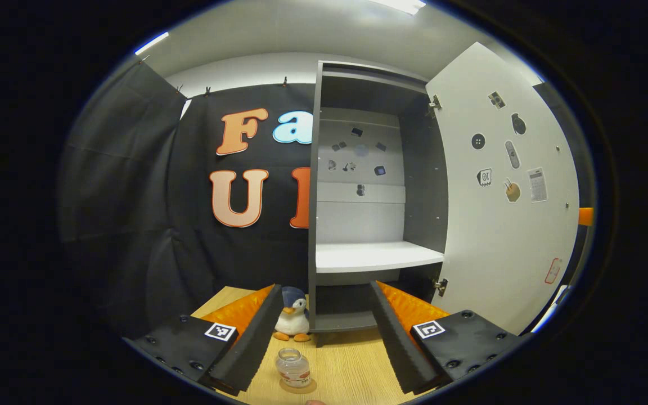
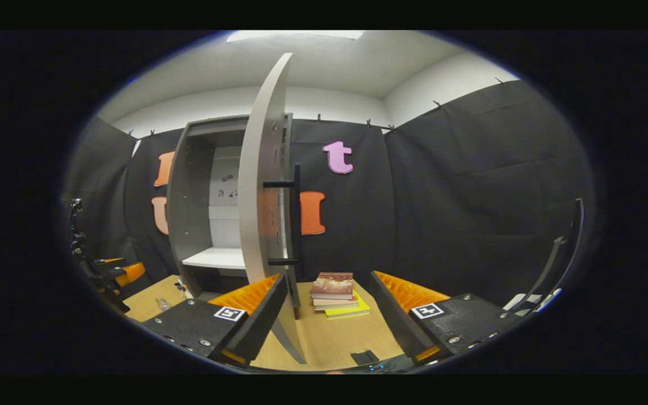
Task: Open the cabinet door with the right hand, grasp the bottle in the cabinet with the left hand and place it on the coaster, then close the cabinet door with the right hand.
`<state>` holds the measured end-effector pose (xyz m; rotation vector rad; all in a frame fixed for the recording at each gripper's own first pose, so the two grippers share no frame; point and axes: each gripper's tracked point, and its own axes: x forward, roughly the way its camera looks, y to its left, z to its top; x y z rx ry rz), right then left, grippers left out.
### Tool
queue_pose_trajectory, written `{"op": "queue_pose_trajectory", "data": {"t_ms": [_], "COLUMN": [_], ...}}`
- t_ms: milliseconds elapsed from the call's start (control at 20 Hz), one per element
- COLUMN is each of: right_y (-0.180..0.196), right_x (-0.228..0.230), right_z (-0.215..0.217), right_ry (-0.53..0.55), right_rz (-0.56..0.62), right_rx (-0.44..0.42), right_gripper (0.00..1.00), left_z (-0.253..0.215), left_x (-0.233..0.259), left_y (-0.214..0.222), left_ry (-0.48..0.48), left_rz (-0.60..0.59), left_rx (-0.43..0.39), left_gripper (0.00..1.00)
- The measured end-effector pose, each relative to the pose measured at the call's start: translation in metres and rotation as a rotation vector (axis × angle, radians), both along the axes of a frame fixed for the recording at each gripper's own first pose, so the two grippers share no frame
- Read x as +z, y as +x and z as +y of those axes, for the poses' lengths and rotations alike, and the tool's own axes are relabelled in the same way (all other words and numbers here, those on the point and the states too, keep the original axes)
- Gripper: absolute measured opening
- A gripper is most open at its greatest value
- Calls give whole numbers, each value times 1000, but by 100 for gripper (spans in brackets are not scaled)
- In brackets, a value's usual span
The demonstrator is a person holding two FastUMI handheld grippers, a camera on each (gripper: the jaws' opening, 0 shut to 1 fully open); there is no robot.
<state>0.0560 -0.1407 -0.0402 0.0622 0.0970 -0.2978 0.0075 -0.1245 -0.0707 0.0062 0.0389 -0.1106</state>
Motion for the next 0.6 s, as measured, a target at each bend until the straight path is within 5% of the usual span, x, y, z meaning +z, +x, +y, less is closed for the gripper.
{"op": "queue_pose_trajectory", "data": {"t_ms": [100, 150, 600], "right_y": [1, 4, 45], "right_x": [0, 0, 3], "right_z": [11, 21, 109], "right_ry": [15, 24, 55], "right_rz": [2, 0, 0], "right_rx": [19, 35, 204], "right_gripper": [84, 90, 90], "left_z": [6, 9, 35], "left_x": [1, 4, 6], "left_y": [7, 10, 30], "left_ry": [-4, -10, -27], "left_rz": [-5, -11, -25], "left_rx": [2, 4, -2], "left_gripper": [98, 98, 98]}}
